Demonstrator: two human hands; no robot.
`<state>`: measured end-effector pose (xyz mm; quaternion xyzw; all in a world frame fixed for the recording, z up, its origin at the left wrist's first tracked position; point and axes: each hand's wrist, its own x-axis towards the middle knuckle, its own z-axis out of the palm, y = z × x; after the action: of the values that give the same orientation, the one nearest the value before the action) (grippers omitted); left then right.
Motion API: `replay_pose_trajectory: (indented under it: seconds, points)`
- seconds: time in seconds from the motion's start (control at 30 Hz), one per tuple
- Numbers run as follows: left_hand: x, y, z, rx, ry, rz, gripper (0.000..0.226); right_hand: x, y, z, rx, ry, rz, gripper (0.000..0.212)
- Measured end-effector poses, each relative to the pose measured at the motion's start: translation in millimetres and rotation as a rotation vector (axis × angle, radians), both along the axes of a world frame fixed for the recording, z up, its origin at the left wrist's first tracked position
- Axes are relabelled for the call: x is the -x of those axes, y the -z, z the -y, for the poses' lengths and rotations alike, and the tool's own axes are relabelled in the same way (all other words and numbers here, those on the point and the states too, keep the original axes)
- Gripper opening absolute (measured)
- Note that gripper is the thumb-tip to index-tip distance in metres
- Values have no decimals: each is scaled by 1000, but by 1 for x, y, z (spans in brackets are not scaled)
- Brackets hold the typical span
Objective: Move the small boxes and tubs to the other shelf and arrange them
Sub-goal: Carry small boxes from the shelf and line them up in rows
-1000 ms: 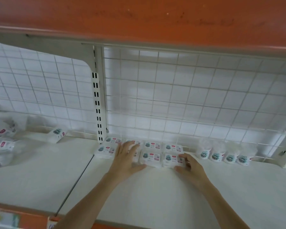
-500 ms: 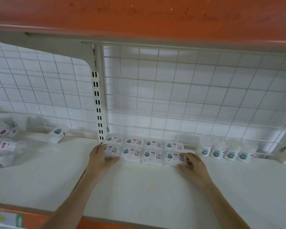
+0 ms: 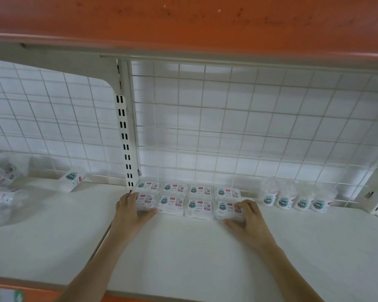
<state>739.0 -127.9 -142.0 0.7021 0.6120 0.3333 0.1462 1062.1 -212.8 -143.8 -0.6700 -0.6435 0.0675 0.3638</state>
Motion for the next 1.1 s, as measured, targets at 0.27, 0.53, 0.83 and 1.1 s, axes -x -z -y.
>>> replay_pose_trajectory:
  seconds: [0.27, 0.53, 0.83, 1.1]
  points:
    - [-2, -5, 5, 37, 15, 63, 94, -1, 0, -2, 26, 8, 16, 46]
    - [5, -11, 12, -37, 62, -58, 108, 10, -17, 17, 169, 29, -70, 83]
    - [12, -34, 66, -439, 243, -415, 42, 29, -54, 107, 55, 43, 418, 43]
    - [47, -30, 167, -380, 208, -443, 38, 32, -46, 199, 71, 14, 469, 41]
